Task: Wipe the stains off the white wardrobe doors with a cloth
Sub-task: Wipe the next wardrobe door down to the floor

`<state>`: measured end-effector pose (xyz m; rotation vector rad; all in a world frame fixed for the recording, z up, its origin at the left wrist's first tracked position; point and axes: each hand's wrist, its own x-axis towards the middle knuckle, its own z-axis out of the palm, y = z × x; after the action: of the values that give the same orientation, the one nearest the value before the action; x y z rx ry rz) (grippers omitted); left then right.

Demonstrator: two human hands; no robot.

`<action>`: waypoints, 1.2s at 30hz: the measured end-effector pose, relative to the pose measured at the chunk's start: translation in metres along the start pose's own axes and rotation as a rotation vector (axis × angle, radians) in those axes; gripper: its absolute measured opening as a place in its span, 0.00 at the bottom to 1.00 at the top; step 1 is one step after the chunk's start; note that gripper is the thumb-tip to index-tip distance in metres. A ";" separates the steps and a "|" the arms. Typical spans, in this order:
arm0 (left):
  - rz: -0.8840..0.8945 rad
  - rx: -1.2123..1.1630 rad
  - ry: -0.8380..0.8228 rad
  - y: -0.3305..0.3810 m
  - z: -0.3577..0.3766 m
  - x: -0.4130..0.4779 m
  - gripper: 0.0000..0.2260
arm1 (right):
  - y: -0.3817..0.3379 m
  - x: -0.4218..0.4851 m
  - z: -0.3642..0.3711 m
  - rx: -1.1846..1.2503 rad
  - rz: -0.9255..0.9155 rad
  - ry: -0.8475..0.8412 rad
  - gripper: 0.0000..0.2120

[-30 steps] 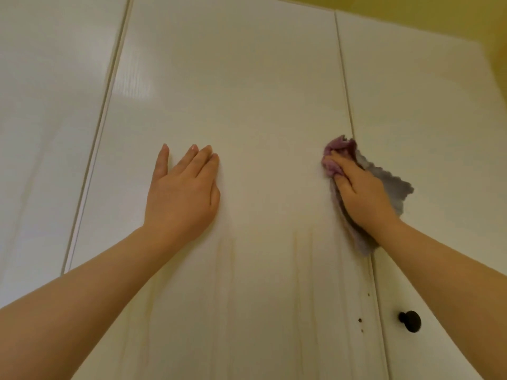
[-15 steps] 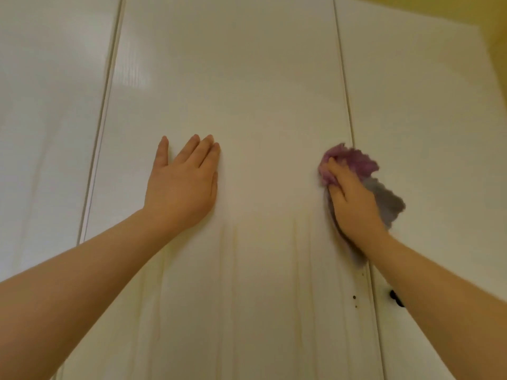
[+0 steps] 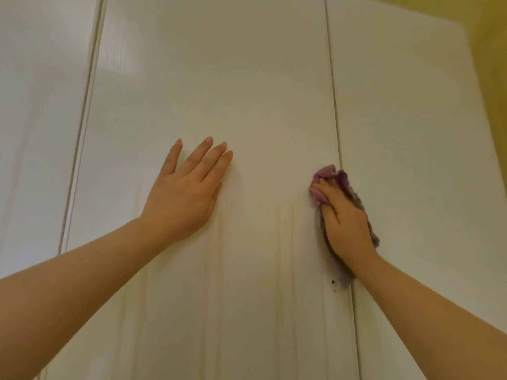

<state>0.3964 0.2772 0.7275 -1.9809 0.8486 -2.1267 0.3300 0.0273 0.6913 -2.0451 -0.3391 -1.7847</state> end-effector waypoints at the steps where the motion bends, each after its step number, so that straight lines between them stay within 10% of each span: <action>1: 0.008 0.000 0.005 0.002 0.002 0.000 0.22 | 0.001 0.012 -0.002 -0.008 0.033 0.002 0.16; 36: -0.005 0.085 -0.039 -0.009 0.004 0.006 0.23 | -0.028 0.039 0.021 0.051 0.016 0.058 0.15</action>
<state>0.4017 0.2811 0.7372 -1.9776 0.7344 -2.0828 0.3422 0.0582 0.7312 -1.9514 -0.3462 -1.8038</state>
